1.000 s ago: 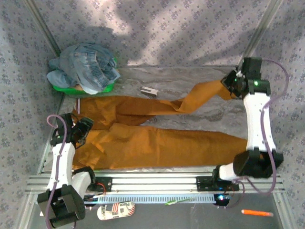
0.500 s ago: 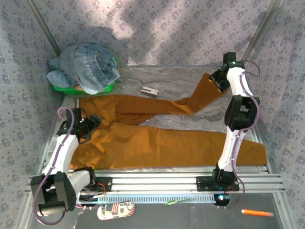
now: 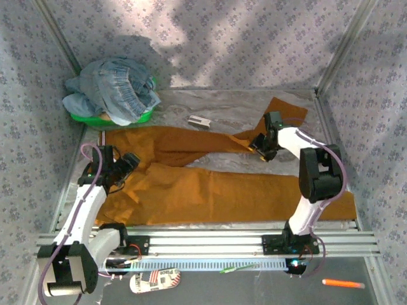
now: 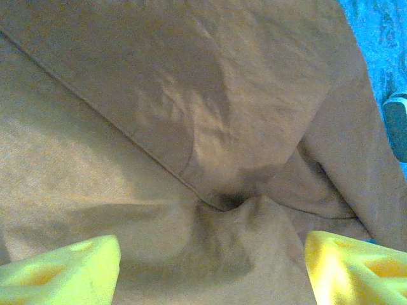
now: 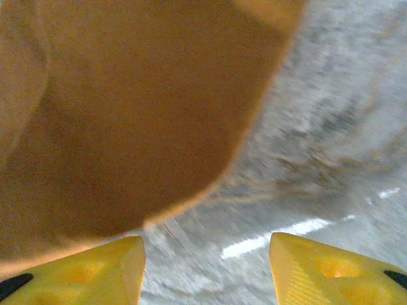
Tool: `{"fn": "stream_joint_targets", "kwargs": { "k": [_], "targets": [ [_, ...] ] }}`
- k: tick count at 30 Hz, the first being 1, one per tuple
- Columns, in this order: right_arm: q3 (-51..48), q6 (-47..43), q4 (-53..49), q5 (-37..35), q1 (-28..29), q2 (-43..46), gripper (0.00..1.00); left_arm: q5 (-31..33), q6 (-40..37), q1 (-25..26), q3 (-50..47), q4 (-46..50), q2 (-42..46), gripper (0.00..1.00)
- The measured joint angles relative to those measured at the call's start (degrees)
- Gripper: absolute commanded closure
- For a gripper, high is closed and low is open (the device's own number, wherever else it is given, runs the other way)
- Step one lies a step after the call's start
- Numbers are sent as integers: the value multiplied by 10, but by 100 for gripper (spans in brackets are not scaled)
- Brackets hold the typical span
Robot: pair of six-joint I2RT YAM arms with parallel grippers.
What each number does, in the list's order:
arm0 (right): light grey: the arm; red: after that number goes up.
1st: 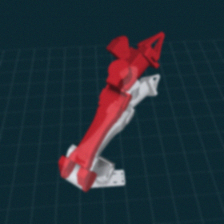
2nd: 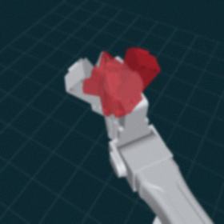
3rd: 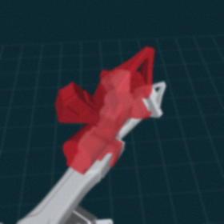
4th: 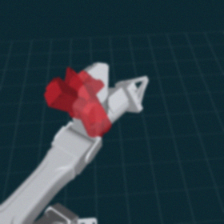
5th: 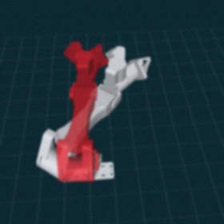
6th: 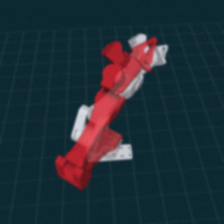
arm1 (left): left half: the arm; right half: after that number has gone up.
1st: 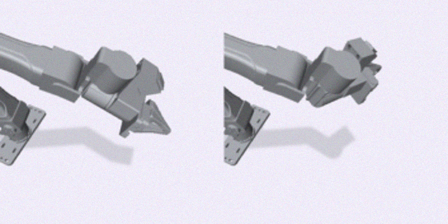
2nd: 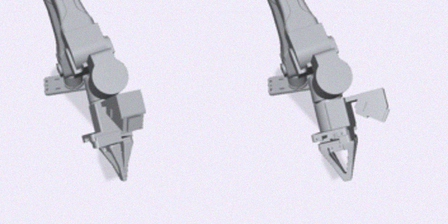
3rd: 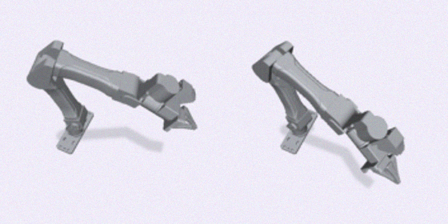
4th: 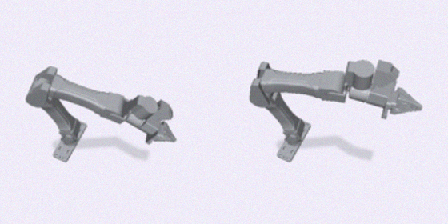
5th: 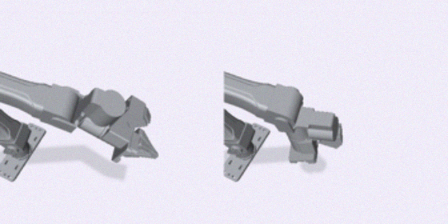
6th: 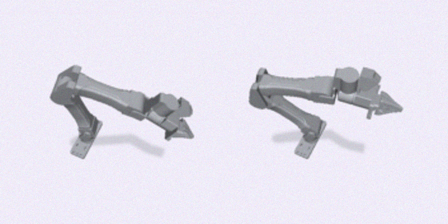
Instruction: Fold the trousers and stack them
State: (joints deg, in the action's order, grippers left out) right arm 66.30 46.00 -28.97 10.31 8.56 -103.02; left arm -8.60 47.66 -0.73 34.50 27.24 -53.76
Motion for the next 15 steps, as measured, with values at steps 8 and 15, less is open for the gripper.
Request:
{"fn": "stream_joint_targets", "kwargs": {
  "k": [8,15],
  "targets": [
    [67,0,23,-17,-3,-65,90,12,1,0,-11,0,9,23],
    [101,-20,15,-18,-2,-50,100,20,-3,0,-11,1,8,23]
  ]
}}
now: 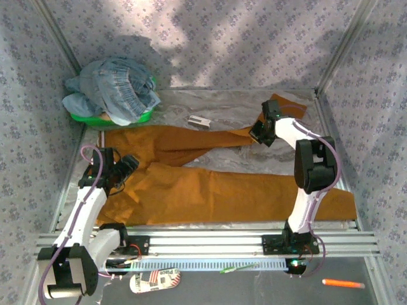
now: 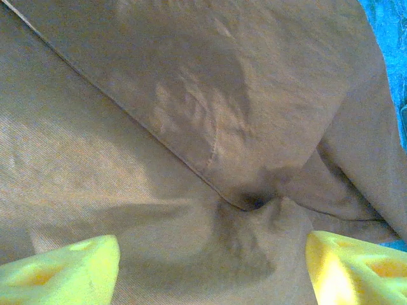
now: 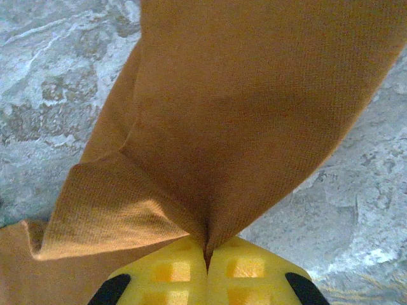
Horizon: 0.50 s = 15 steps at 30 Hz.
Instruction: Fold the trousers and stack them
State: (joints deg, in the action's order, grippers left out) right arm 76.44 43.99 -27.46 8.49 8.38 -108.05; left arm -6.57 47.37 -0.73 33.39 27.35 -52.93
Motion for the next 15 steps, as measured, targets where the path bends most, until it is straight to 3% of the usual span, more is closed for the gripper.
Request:
{"fn": "stream_joint_targets", "kwargs": {
  "k": [4,8,13,14,15],
  "targets": [
    [4,-20,-20,3,10,52,100,0,-7,0,7,10,0,23],
    [98,-46,-68,22,19,65,100,-5,-15,0,15,11,0,24],
    [308,-100,-130,57,19,-45,100,-34,-28,2,21,9,-22,25],
    [349,-107,-143,59,19,-78,96,-40,-31,5,22,9,-30,25],
    [390,-113,-156,62,19,-117,84,-47,-34,7,22,9,-37,25]
  ]
}}
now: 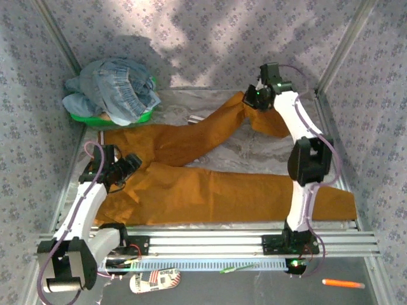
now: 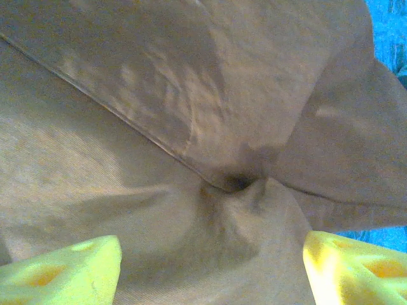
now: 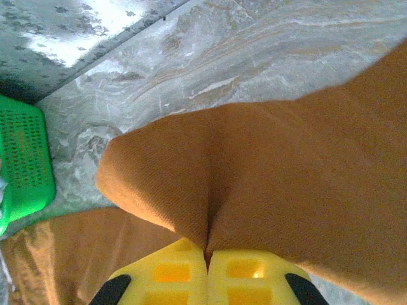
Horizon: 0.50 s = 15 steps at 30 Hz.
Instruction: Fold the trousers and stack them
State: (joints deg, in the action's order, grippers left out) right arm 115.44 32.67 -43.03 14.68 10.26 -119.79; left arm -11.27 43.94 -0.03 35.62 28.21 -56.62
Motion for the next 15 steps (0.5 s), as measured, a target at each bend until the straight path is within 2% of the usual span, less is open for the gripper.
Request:
{"fn": "stream_joint_targets", "kwargs": {
  "k": [3,6,8,11,15],
  "targets": [
    [99,-11,-34,4,-5,-113,59,-15,-10,12,4,1,-23,24],
    [172,-13,-73,10,-16,-210,47,-22,-15,30,12,3,-39,24],
    [186,-19,-94,14,-22,-234,43,-23,-16,42,21,4,-42,23],
    [155,-29,-108,16,-31,-210,37,-21,-17,61,37,3,-42,22],
    [1,-32,-73,10,-56,-72,32,-6,-17,120,70,2,-53,21]
  ]
}}
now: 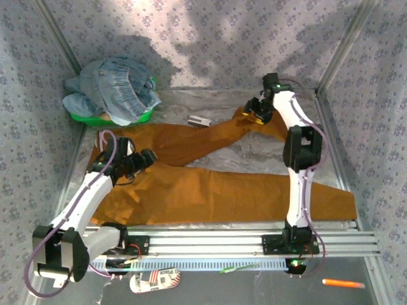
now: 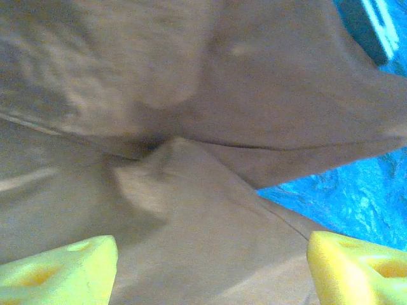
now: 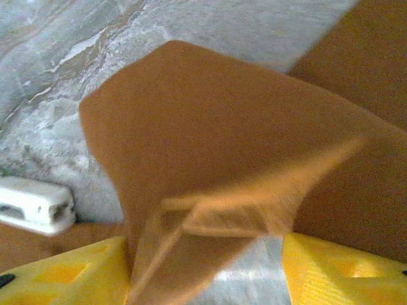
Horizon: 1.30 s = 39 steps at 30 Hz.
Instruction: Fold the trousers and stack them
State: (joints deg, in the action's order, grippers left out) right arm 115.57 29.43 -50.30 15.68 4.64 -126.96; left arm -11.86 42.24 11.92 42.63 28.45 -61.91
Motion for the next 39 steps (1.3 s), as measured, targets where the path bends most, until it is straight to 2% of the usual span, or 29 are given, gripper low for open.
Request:
{"fn": "stream_joint_targets", "kwargs": {
  "k": [4,8,13,18,20,22,23,26,28,34,39],
  "targets": [
    [-77,0,32,-7,-57,101,32,15,0,56,37,-13,-51,22],
    [-134,1,69,-29,-132,121,31,26,0,90,64,-28,-114,22],
    [-149,6,70,-62,-197,55,31,36,4,105,67,-41,-141,23],
    [-92,7,53,-68,-203,-36,33,43,4,105,67,-47,-142,22],
    [-92,8,53,-71,-201,-40,33,47,4,105,67,-47,-142,23],
    [-90,11,53,-71,-200,-38,41,50,4,105,67,-47,-142,23],
    [-90,13,52,-72,-200,-39,50,51,4,105,67,-47,-142,23],
    [-77,13,40,-71,-200,-49,84,53,2,105,67,-47,-142,24],
    [-74,13,40,-67,-201,-56,99,53,-3,102,67,-47,-142,25],
    [-94,14,52,-60,-208,-43,100,53,-13,88,55,-47,-132,30],
    [-192,22,76,-79,-229,25,100,52,-20,79,44,-46,-113,34]
  ]
}}
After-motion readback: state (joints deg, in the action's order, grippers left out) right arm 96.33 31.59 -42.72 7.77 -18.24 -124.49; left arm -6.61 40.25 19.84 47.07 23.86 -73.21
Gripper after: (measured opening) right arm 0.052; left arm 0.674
